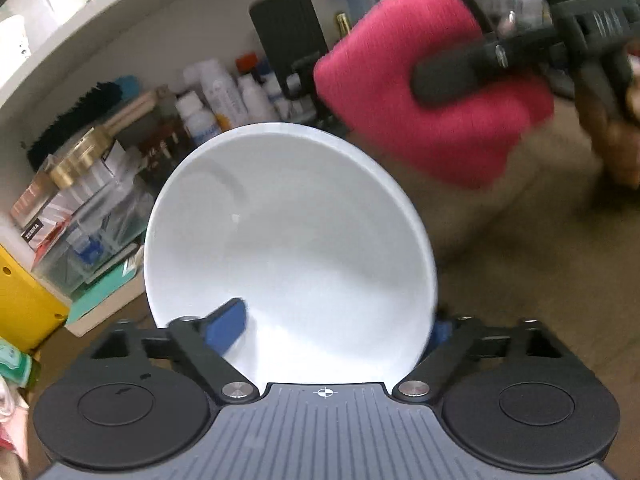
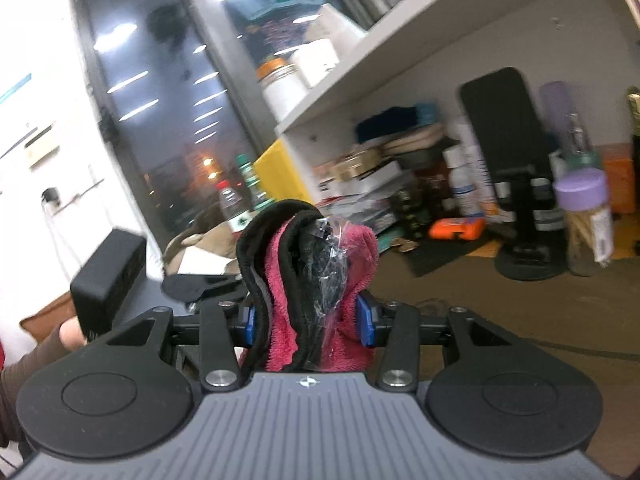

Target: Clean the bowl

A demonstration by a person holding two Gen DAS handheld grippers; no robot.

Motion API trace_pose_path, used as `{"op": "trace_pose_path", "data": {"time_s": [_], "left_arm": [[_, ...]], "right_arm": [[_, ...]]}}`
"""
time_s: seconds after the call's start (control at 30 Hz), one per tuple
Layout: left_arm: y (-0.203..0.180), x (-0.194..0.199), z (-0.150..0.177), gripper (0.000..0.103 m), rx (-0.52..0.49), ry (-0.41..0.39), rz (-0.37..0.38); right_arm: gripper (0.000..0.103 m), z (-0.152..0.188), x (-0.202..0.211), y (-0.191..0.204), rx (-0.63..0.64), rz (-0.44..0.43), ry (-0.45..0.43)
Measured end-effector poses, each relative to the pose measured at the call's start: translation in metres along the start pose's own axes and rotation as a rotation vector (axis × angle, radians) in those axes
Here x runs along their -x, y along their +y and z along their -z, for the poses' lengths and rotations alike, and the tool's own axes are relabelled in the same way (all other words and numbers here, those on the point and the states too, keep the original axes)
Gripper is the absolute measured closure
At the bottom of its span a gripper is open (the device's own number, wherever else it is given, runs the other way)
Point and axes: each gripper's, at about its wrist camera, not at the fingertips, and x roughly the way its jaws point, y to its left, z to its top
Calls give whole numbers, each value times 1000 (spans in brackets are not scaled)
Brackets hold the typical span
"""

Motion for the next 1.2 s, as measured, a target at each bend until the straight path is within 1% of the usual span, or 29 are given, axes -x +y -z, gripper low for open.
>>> {"op": "trace_pose_path", "data": {"time_s": [0.07,0.13,0.17,0.2,0.23,0.27,0.3,0.33,0.37,0.43,0.47,0.5,0.57,0.6,0.67,0.73,0.77,0.83,0.9,0.93,1.0,1.07,1.13,1.2], "left_arm": [[-2,2,2,5,-24,-11,-38],[-8,6,5,13,-56,-23,-65],[-12,9,7,25,-78,-34,-70],[-15,11,8,41,-90,-44,-71],[-18,13,8,51,-96,-53,-82],[-21,16,7,78,-103,-62,-99],[-25,19,7,83,-109,-72,-116],[-25,20,5,82,-99,-77,-141],[-20,21,2,85,-69,-78,-142],[-7,20,-3,86,-5,-76,-103],[-2,20,-5,90,17,-74,-86],[3,19,-8,92,43,-74,-52],[12,20,-14,92,104,-86,42],[12,22,-16,93,115,-94,75],[8,27,-17,94,128,-111,128],[-2,34,-19,94,120,-130,209],[-8,36,-20,94,106,-135,222],[-17,38,-24,95,75,-139,236],[-21,39,-26,94,60,-137,223],[-20,39,-27,93,70,-137,217],[-15,38,-27,91,91,-140,210],[-11,39,-29,90,107,-140,199],[-6,38,-32,89,121,-136,195],[-3,35,-34,89,123,-131,190]], "right_arm": [[56,0,-1,-1,0,13,-1],[56,1,-4,-2,0,25,4],[56,2,-5,-3,0,32,8],[56,2,-6,-4,-1,35,9],[56,2,-6,-4,-2,36,9],[56,2,-7,-5,-5,39,9],[55,3,-8,-5,-9,41,9],[55,3,-8,-5,-10,43,9],[55,3,-8,-5,-13,43,9],[55,4,-7,-4,-11,42,8],[55,3,-7,-3,-5,42,5],[55,3,-6,-2,-2,41,2],[55,2,-5,0,3,41,-5],[55,1,-4,0,8,46,-8],[55,0,-4,-1,6,49,-11],[55,0,-4,-2,2,49,-10],[55,-1,-4,-3,1,48,-8],[53,-1,-4,-2,0,48,-4],[52,-1,-2,-2,-5,30,-1],[52,-1,-1,-1,-8,18,-2],[54,-3,2,4,-14,-51,-2],[54,-2,0,10,-17,-90,-1],[54,-2,-1,13,-31,-119,-7],[54,-3,0,11,-40,-126,-10]]}}
